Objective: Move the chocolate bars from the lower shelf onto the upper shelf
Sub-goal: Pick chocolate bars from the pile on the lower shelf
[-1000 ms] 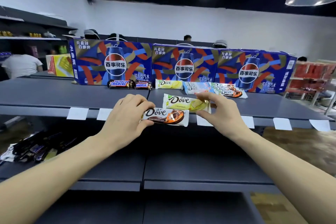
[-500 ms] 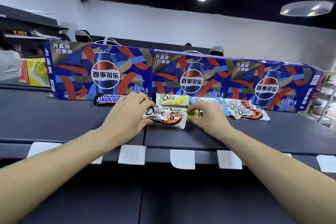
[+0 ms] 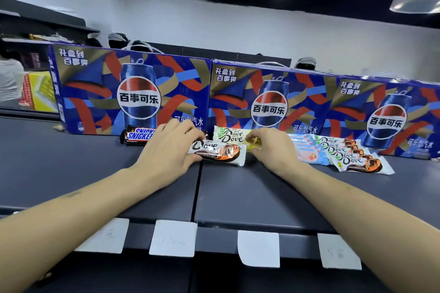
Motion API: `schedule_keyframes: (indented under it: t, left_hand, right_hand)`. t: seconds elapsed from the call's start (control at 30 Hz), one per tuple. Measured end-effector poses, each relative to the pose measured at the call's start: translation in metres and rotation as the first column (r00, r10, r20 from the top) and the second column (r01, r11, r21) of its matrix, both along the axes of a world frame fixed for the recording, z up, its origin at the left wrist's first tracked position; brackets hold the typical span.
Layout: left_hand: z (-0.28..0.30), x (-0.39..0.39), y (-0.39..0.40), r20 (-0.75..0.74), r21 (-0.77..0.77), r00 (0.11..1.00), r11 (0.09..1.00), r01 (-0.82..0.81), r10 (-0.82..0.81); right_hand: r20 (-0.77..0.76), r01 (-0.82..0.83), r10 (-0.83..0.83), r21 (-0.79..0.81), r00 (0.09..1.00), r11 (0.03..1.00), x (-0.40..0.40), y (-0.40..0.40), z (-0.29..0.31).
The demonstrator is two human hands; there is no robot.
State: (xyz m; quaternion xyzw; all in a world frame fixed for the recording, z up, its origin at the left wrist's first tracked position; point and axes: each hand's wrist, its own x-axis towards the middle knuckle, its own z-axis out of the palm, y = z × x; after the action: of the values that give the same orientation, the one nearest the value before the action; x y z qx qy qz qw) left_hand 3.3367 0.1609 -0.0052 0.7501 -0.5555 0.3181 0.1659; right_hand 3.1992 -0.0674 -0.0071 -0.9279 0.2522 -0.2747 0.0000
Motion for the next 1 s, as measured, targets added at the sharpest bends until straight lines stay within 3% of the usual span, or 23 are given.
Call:
schedule_keyframes:
  t: [0.3,0.43,0.63,0.8,1.0]
  left_hand:
    - [0.0,0.0,-0.015,-0.008,0.012,1.0,1.0,-0.002,0.002]
    - [0.002,-0.013,-0.028,-0.02,0.02,1.0,1.0,-0.016,0.017]
    - [0.005,-0.058,-0.07,-0.045,0.027,0.999,1.0,-0.012,0.013]
    - [0.002,-0.112,-0.118,-0.073,0.042,0.997,0.999,0.012,-0.009]
    - [-0.004,-0.172,-0.178,-0.141,0.038,0.99,0.999,0.024,-0.018]
  right_hand:
    - [-0.002,0.01,-0.01,0.05,1.0,0.999,0.009,-0.013,-0.002]
    - [0.052,-0.077,0.075,0.038,0.996,0.996,-0.007,-0.021,0.005]
    - [0.197,-0.126,0.105,0.098,0.975,0.987,-0.063,-0.053,0.016]
    - [0.203,-0.12,0.093,0.123,0.975,0.985,-0.122,-0.092,0.016]
    - [0.369,-0.076,-0.008,0.214,0.929,0.974,-0.19,-0.139,0.019]
